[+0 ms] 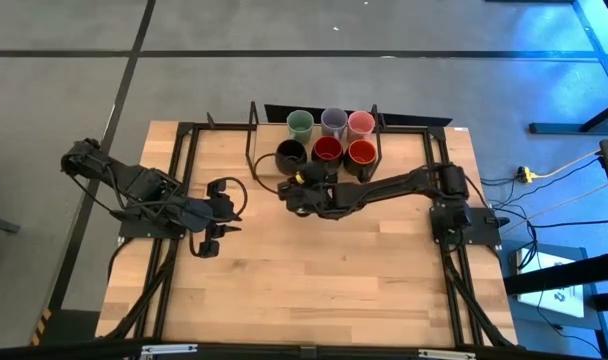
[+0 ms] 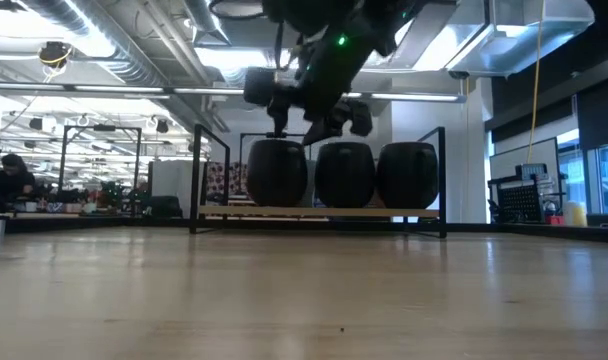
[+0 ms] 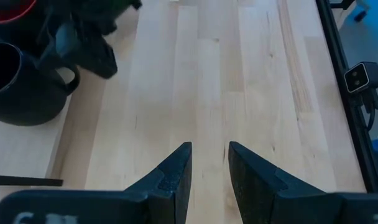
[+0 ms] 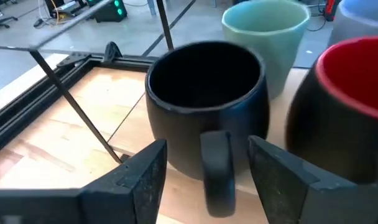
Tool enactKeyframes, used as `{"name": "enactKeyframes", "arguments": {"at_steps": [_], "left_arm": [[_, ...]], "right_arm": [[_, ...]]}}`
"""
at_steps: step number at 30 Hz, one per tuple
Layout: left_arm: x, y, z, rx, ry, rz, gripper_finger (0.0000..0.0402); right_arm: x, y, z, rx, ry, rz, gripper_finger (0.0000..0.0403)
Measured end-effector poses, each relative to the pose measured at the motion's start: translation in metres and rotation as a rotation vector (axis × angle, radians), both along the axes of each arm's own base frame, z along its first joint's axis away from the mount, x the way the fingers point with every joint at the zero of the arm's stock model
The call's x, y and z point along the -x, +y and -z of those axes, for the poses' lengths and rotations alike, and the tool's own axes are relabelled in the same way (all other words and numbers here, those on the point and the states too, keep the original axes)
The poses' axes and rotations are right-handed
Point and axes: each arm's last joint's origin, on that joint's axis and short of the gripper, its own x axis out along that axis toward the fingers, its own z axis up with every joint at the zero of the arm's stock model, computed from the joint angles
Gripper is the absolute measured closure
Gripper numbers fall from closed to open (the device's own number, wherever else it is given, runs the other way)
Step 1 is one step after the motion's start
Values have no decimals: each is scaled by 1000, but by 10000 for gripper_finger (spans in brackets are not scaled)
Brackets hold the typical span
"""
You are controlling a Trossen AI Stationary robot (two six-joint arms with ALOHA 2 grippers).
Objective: Place coffee mugs
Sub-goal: Return to Home Position
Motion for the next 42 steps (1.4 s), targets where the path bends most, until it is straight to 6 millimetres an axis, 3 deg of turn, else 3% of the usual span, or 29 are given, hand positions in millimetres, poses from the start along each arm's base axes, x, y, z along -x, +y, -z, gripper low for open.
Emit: {"name": "enactKeyframes", "arguments": {"at_steps": [8, 13, 19, 23, 27, 32, 35, 38, 42], "left_arm": [[0, 0, 0, 0, -1, 0, 301], [-1, -1, -1, -9, -17, 27, 308], [-6, -6, 0, 40, -122, 162, 359], [-6, -6, 12, 119, -218, 251, 396], [1, -1, 23, 184, -354, 291, 393], [15, 10, 33, 193, -446, 192, 400], [23, 17, 35, 185, -473, 61, 397], [28, 20, 34, 174, -490, 40, 391], [30, 21, 32, 186, -506, 46, 386]], "right_arm": [[15, 14, -44, -66, 1, -186, 204], [34, 47, -85, 3, 68, -468, 206], [58, 81, -115, 25, 110, -788, 207], [69, 95, -125, 32, 103, -853, 229], [80, 107, -134, 46, 106, -909, 275], [100, 115, -149, 75, 101, -960, 333], [121, 117, -146, 81, 77, -986, 364], [147, 118, -140, 87, 0, -1007, 393], [184, 113, -127, 96, -132, -1036, 395]]}}
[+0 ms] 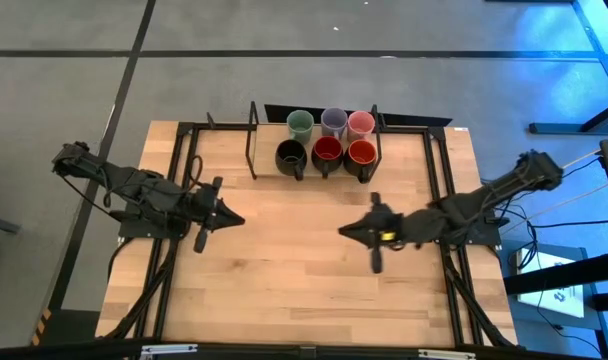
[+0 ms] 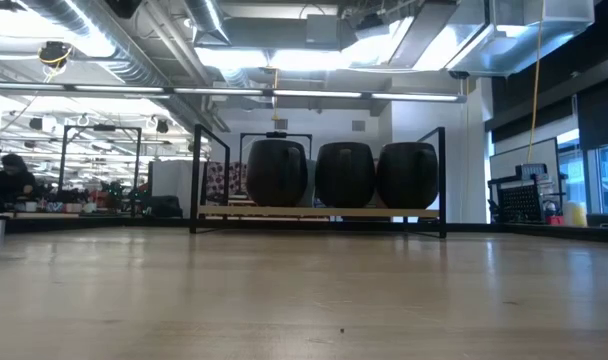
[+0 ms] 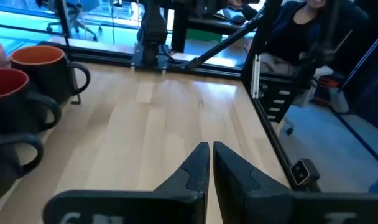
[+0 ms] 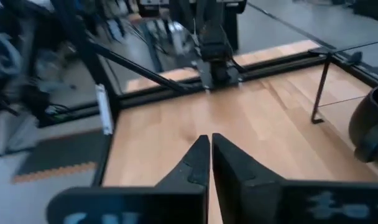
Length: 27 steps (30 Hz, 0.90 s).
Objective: Place coffee mugs
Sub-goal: Return to Home Position
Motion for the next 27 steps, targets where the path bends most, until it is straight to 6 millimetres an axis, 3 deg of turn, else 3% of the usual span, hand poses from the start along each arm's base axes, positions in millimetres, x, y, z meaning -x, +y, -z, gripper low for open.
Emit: {"name": "enactKeyframes", "arguments": {"at_steps": [11, 18, 24, 27], "left_arm": [[-5, -2, 7, -48, -61, 8, 385], [-6, -1, 32, -69, -195, -36, 385], [-7, -1, 43, -25, -163, -55, 385], [-9, -3, 43, -76, -181, -15, 385]], "right_arm": [[98, -32, 38, -108, -207, -75, 401], [123, -46, 42, -183, -255, -94, 395], [138, -47, 57, -41, -366, -439, 395], [144, -56, 72, -6, -458, -449, 395]]}}
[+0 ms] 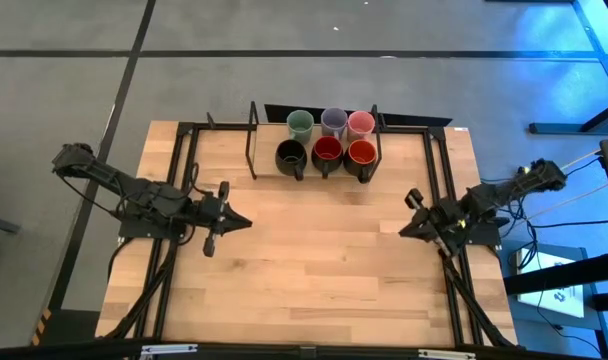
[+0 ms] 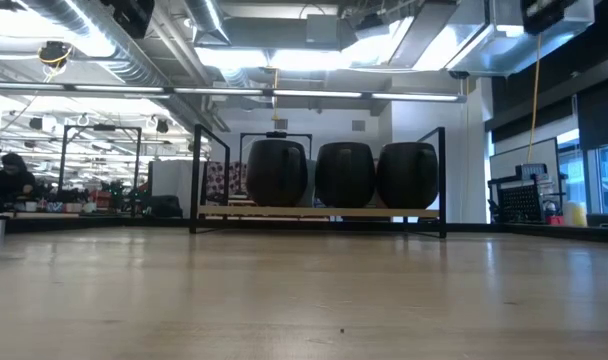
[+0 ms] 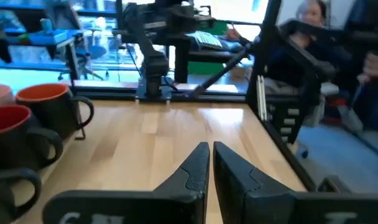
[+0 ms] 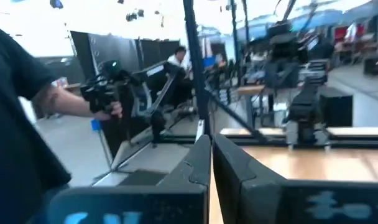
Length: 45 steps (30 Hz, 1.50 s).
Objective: Place coffee mugs
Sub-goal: Return to Home Position
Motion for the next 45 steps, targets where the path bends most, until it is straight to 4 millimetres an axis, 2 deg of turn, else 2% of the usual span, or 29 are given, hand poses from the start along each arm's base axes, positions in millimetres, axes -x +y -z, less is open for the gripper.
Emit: {"name": "enactKeyframes", "arguments": {"at_steps": [6, 14, 19, 22, 27, 32, 39, 45], "left_arm": [[-1, 3, 0, -42, -2, 52, 385], [-4, 11, 0, -82, -4, 3, 385], [-5, 14, 0, -78, -8, 68, 385], [-5, 16, 1, -77, -22, 90, 385], [3, 23, 22, -44, -99, 96, 385], [21, 27, 46, 16, -146, 42, 385], [43, 29, 62, -14, -203, 71, 385], [57, 32, 88, -11, -271, 103, 385]], "right_arm": [[4, -19, 37, -28, -1, 151, 395], [8, -41, 59, 2, -27, 341, 395], [13, -50, 69, -4, -70, 429, 395], [13, -54, 72, 5, -38, 467, 395], [12, -58, 79, 18, 39, 512, 395], [11, -57, 88, -8, 140, 503, 395], [11, -57, 89, -7, 148, 496, 395], [11, -57, 89, -6, 150, 495, 395]]}}
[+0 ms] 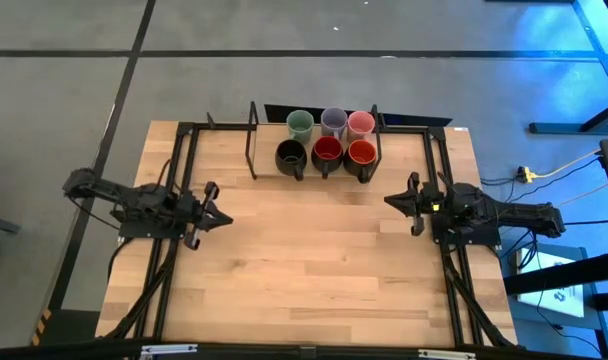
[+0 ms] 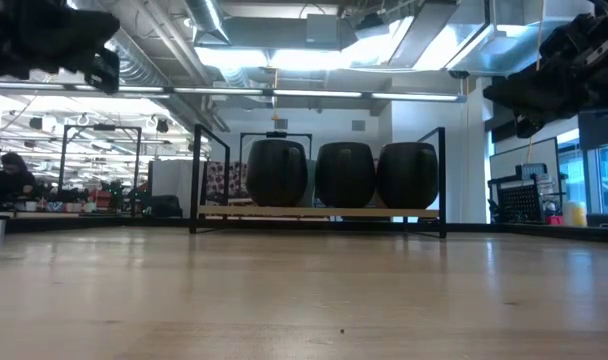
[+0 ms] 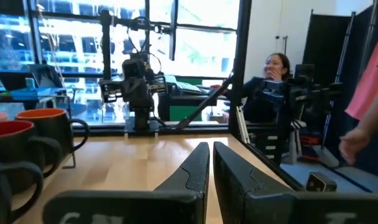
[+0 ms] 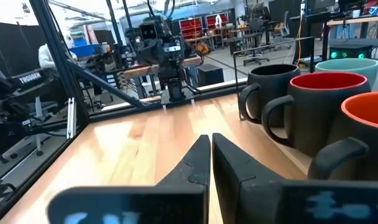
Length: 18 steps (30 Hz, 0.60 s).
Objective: Place coffee mugs
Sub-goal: Return to Home Position
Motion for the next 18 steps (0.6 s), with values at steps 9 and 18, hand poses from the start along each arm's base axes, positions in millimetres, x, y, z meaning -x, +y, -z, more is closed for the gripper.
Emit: {"name": "enactKeyframes", "arguments": {"at_steps": [9, 18], "left_arm": [[5, 6, 13, -10, 57, -72, 385], [4, 7, 17, -20, 87, -85, 385]], "right_arm": [[0, 0, 0, 0, 2, 0, 395], [0, 0, 0, 0, 3, 0, 395]]}}
